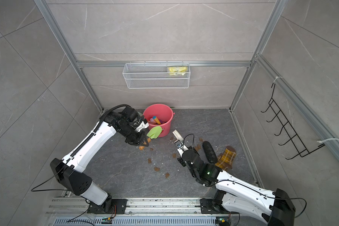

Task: Brush the soil off the hand trowel and place it into the bucket
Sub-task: Place the hand trowel in the bucket.

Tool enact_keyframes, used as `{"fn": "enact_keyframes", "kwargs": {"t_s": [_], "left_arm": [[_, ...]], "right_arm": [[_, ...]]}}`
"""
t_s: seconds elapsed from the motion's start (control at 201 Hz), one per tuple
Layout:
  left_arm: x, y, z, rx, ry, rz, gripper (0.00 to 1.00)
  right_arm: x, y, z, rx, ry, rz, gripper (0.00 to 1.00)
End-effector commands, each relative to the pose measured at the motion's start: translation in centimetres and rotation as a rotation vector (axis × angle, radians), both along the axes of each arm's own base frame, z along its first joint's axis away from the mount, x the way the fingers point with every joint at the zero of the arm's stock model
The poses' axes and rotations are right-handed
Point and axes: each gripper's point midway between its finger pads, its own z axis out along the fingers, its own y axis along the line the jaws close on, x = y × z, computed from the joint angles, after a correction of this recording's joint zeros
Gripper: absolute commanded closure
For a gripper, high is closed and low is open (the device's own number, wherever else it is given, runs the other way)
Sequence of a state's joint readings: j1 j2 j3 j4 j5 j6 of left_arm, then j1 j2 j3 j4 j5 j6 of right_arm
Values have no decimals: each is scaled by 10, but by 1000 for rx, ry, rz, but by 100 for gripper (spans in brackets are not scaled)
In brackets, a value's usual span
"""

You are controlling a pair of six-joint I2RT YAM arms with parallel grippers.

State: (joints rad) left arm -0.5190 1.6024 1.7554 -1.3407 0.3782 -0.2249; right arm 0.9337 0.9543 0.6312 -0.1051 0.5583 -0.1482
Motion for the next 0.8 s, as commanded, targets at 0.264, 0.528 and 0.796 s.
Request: {"fn": "enact_keyframes", "kwargs": {"t_s": [0.264, 0.528, 0.796], "left_arm": [[106, 23, 25, 182, -236, 99, 100], [158, 13, 18, 176, -282, 67, 98], [189, 11, -8, 223, -328, 19, 94]], "right_arm": [[-3, 7, 2, 43, 39, 27, 100], [-5, 4, -3, 41, 52, 27, 100], [-6, 5, -5, 49, 61, 31, 100]]}}
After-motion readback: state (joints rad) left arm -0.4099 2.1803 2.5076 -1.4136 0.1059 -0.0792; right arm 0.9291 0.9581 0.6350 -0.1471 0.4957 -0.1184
